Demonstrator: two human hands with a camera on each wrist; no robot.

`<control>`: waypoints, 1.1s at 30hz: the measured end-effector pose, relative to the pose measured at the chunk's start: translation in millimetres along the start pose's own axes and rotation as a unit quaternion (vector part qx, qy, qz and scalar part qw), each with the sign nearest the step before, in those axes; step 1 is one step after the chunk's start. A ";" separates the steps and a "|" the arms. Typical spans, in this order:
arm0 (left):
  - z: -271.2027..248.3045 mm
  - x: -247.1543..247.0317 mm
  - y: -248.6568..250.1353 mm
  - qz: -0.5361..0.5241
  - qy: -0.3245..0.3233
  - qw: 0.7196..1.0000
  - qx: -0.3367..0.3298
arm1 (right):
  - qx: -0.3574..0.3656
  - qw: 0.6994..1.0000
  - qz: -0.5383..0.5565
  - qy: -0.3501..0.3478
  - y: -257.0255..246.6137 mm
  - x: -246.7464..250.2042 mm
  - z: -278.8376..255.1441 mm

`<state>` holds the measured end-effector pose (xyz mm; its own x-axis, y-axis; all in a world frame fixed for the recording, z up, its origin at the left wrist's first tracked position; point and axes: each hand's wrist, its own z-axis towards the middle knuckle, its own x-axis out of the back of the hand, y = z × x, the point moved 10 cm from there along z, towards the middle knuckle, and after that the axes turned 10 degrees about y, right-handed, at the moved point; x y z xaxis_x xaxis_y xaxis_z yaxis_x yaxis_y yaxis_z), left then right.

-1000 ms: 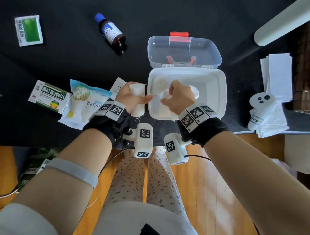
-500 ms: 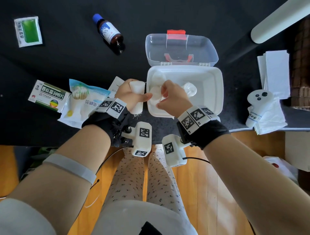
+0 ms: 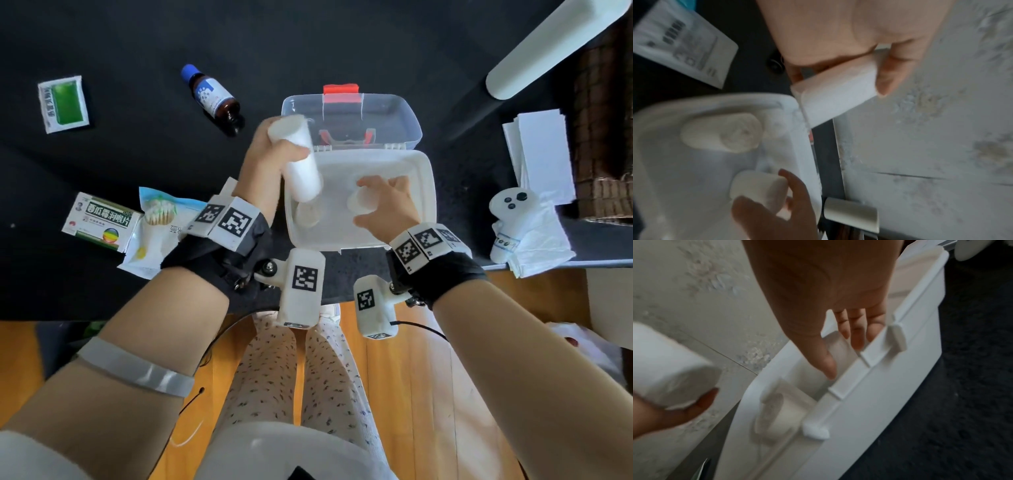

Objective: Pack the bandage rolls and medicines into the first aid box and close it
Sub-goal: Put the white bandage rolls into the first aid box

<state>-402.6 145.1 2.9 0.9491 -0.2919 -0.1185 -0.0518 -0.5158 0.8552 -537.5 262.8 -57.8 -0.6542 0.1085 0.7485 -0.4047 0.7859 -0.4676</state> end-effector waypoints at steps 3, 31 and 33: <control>-5.0 -21.4 -6.3 0.090 -0.054 0.994 -0.040 | -0.001 1.000 -0.006 0.008 2.8 -0.9 3.3; 13.1 33.3 -62.5 0.362 0.035 0.931 0.006 | -0.008 0.991 0.129 -0.022 -0.7 -22.1 -0.7; 11.3 31.3 -69.1 0.359 0.014 0.933 0.023 | -0.014 0.989 0.145 -0.034 -0.4 -24.5 -0.3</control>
<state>-372.8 162.4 -65.6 0.6716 -0.5554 0.4904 -0.6906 -0.2298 0.6857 -521.1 260.0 -75.8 -0.7819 0.2910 0.5513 -0.1762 0.7451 -0.6432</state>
